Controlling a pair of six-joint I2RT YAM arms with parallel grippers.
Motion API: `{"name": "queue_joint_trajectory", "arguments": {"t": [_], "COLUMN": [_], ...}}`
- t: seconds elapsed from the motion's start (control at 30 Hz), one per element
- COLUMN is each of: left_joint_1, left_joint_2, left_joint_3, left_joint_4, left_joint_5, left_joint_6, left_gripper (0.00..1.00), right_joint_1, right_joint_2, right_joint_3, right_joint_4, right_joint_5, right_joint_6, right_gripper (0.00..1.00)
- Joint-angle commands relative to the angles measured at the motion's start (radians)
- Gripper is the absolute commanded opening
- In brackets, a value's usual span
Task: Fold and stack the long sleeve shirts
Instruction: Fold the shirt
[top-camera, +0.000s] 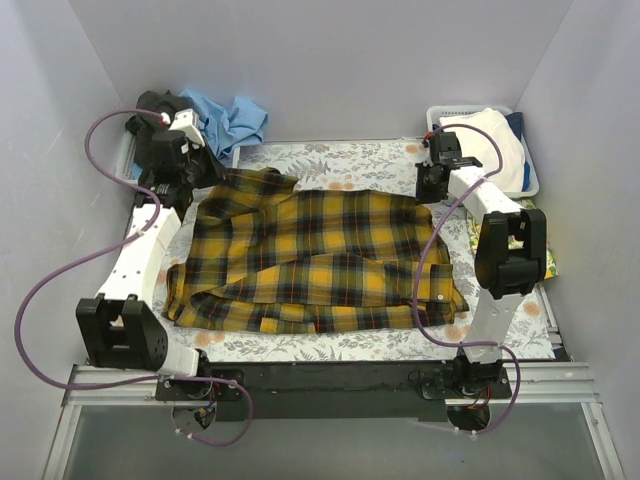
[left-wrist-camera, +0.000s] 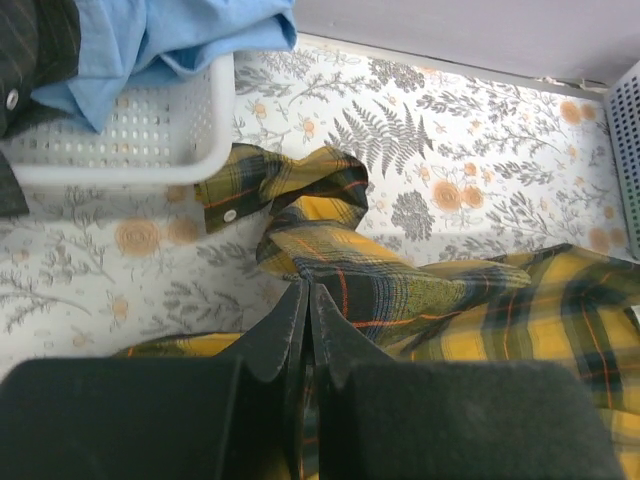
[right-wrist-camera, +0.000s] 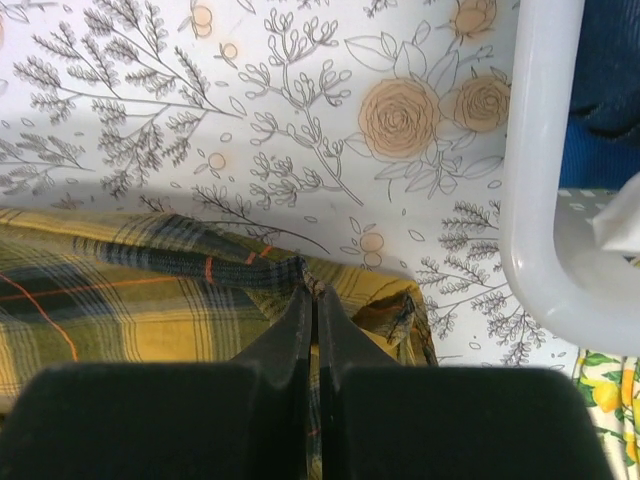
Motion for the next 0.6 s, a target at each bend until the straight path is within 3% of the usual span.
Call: {"name": "queue_joint_trajectory", "arguments": {"t": [0.0,0.27,0.57], "left_joint_1": [0.001,0.001,0.001], "left_joint_2": [-0.124,-0.244,-0.282], "left_joint_3": [-0.117,-0.344,-0.401], "left_joint_4": [-0.041,-0.069,-0.132], "left_joint_5": [-0.011,-0.003,-0.115], "left_joint_6": [-0.043,-0.103,-0.118], "left_gripper": [0.00,0.00,0.00], "right_joint_1": [-0.009,-0.007,-0.010], "right_joint_2": [-0.088,-0.208,-0.391], "right_joint_3": [-0.067,-0.223,-0.436], "right_joint_4": [0.070,0.111,0.147], "right_joint_5": [0.002,0.019,0.067], "right_joint_6": [-0.027,-0.015,0.009], "right_gripper": [0.01,0.01,0.01]}}
